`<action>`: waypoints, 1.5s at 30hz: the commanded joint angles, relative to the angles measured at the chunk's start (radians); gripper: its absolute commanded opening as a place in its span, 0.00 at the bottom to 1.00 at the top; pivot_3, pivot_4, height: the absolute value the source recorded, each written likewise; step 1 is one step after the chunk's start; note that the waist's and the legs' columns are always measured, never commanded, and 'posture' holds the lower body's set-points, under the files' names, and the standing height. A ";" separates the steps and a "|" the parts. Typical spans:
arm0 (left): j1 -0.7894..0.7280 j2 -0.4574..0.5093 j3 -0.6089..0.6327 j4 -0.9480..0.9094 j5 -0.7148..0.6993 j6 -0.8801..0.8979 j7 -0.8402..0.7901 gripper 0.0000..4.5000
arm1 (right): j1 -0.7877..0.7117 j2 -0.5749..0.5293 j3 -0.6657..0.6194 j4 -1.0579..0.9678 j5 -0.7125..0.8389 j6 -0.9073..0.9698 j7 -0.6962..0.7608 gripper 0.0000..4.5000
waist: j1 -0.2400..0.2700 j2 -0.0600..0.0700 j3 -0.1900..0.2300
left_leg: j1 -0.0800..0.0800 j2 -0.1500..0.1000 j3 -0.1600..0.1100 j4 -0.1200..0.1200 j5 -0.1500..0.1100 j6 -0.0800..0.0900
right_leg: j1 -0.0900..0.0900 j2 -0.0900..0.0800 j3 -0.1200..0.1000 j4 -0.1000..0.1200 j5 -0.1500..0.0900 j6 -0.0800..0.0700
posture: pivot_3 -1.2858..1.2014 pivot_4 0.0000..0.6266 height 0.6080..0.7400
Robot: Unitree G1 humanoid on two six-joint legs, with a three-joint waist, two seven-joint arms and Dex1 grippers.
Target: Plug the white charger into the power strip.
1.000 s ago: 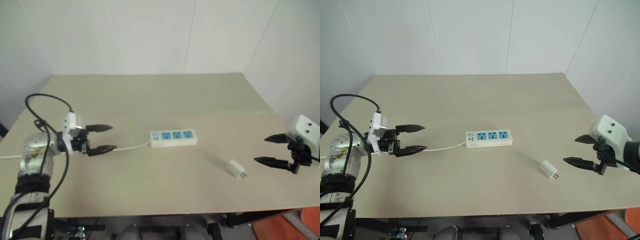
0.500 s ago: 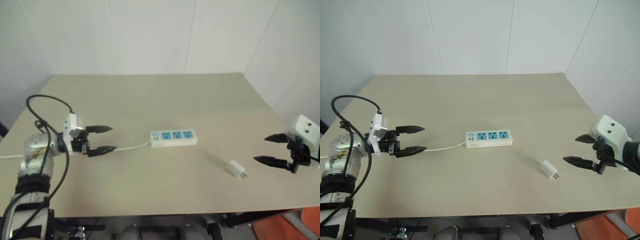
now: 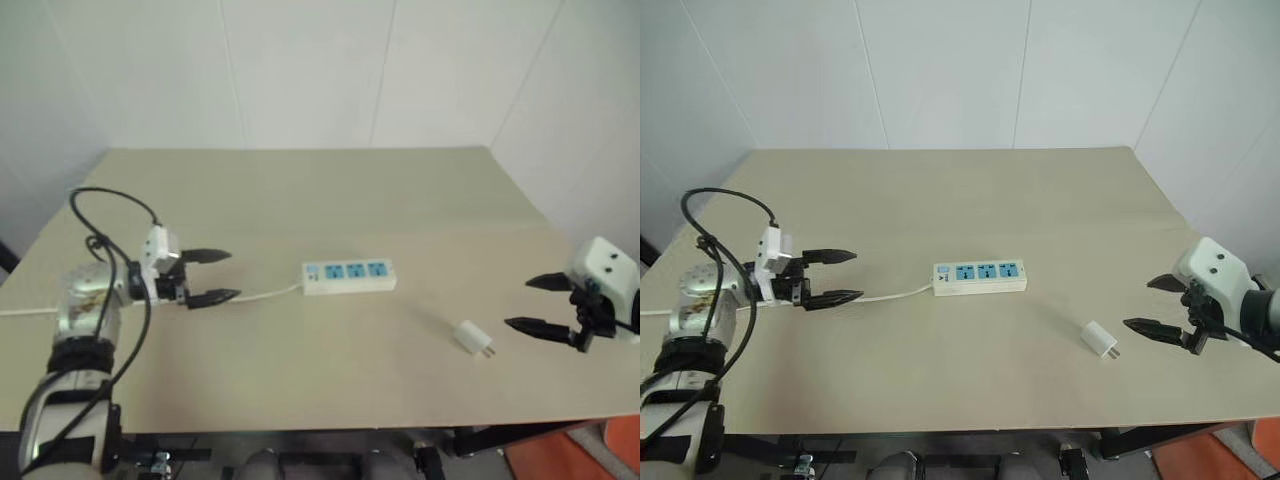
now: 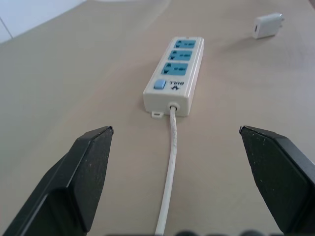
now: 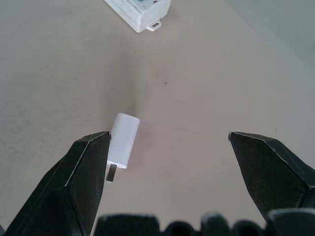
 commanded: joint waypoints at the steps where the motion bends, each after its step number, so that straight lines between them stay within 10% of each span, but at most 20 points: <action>1: -0.080 -0.075 -0.021 0.166 0.037 -0.068 0.018 1.00 | -0.051 0.011 -0.019 -0.088 0.030 0.033 -0.048 1.00 | 0.001 0.000 0.000 | 0.000 0.000 0.000 0.001 0.000 0.000 | 0.000 0.000 0.000 0.000 0.000 0.001 | 0.52 0.24 1.00; 26: -0.350 -0.289 -0.156 0.548 0.401 -0.131 0.359 1.00 | -0.312 0.259 0.277 -0.527 0.163 0.396 -0.483 1.00 | 0.002 -0.002 0.001 | -0.002 -0.002 -0.002 0.001 0.000 0.000 | 0.000 -0.001 0.000 0.000 0.001 0.000 | 0.52 0.24 1.00; 40: -0.337 -0.276 -0.151 0.539 0.415 -0.074 0.275 0.06 | -0.341 0.259 0.348 -0.494 0.131 0.404 -0.501 1.00 | -0.001 -0.002 0.001 | -0.002 -0.002 -0.002 0.001 0.000 0.000 | 0.000 0.000 0.000 0.000 0.001 0.000 | 0.52 0.24 1.00; 45: -0.331 -0.266 -0.150 0.517 0.412 -0.121 0.286 0.01 | -0.351 0.266 0.373 -0.481 0.123 0.396 -0.501 1.00 | -0.001 -0.002 0.001 | -0.002 -0.002 -0.002 0.000 0.000 0.000 | 0.000 0.000 0.000 0.000 0.001 0.000 | 0.52 0.24 1.00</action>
